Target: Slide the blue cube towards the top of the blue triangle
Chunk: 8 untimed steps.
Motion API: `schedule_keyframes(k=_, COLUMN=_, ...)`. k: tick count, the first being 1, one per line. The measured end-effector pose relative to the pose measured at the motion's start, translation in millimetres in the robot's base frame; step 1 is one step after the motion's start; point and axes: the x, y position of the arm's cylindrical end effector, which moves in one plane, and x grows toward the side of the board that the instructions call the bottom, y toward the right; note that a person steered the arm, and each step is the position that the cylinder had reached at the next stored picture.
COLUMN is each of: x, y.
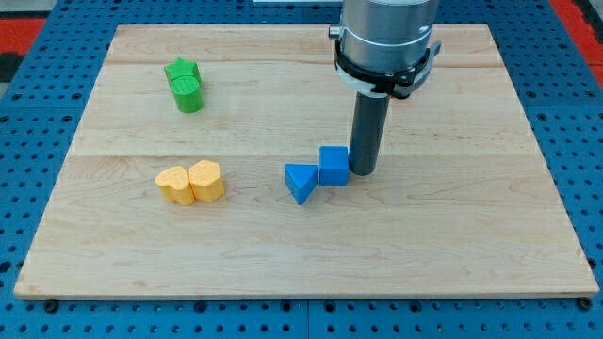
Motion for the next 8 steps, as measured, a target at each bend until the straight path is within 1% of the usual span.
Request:
schedule_keyframes(k=1, x=28, y=19)
schedule_keyframes(k=2, x=38, y=6)
schedule_keyframes(k=3, x=28, y=-24)
schedule_keyframes(k=4, x=16, y=-29)
schedule_keyframes(k=5, x=12, y=-29)
schedule_keyframes(k=6, x=12, y=-5)
schedule_keyframes(k=7, x=-6, y=23)
schedule_keyframes(k=8, x=-44, y=12)
